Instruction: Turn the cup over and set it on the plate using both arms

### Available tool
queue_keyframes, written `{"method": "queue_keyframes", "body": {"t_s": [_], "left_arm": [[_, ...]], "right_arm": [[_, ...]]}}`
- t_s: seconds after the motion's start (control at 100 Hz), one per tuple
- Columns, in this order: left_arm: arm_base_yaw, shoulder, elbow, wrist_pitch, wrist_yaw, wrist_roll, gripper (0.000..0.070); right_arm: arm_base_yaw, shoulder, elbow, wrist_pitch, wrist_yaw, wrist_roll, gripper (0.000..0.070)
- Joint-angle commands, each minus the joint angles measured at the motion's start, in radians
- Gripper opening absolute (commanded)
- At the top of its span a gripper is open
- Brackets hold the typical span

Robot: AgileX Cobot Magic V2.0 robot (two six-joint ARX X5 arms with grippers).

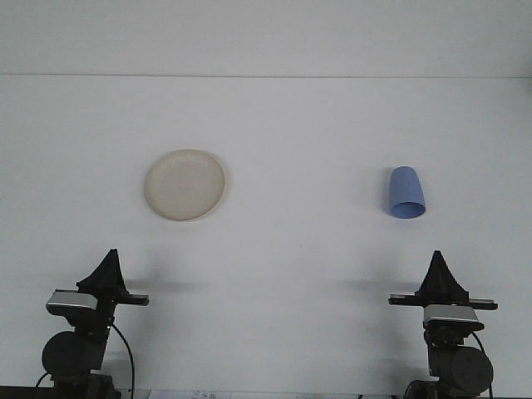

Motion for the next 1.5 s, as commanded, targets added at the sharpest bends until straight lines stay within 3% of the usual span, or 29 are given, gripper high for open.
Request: {"method": "queue_keyframes", "body": {"t_s": [0.0,0.83,1.1,1.22,1.43,1.46,1.49], "left_arm": [[0.001,-0.001,-0.019,0.014,0.006,0.008,0.0013],[0.001,-0.001,-0.019,0.014,0.006,0.007,0.0013],[0.001,-0.001,-0.019,0.014,0.006,0.007,0.0013],[0.001,-0.001,-0.019,0.015,0.006,0.008,0.0013],[0.001,-0.001,-0.019,0.015,0.006,0.007,0.0013],[0.001,-0.001,-0.019,0.015,0.006,0.007,0.0013],[0.001,-0.001,-0.019,0.015,0.006,0.007,0.0013]], "right_arm": [[0.001,-0.001,-0.002,0.007,0.0,0.013,0.0],[0.002,-0.001,0.011,0.041,0.0,0.013,0.0],[0.001,0.128,0.318,-0.373,0.011,0.0,0.0],[0.001,0.267,0.455,-0.441,0.045,-0.006,0.0],[0.002,0.439,0.539,-0.48,0.021,0.008,0.0],[0.002,0.461,0.539,-0.48,0.009,0.017,0.0023],[0.002,0.489,0.539,-0.48,0.0,0.033,0.0096]]}}
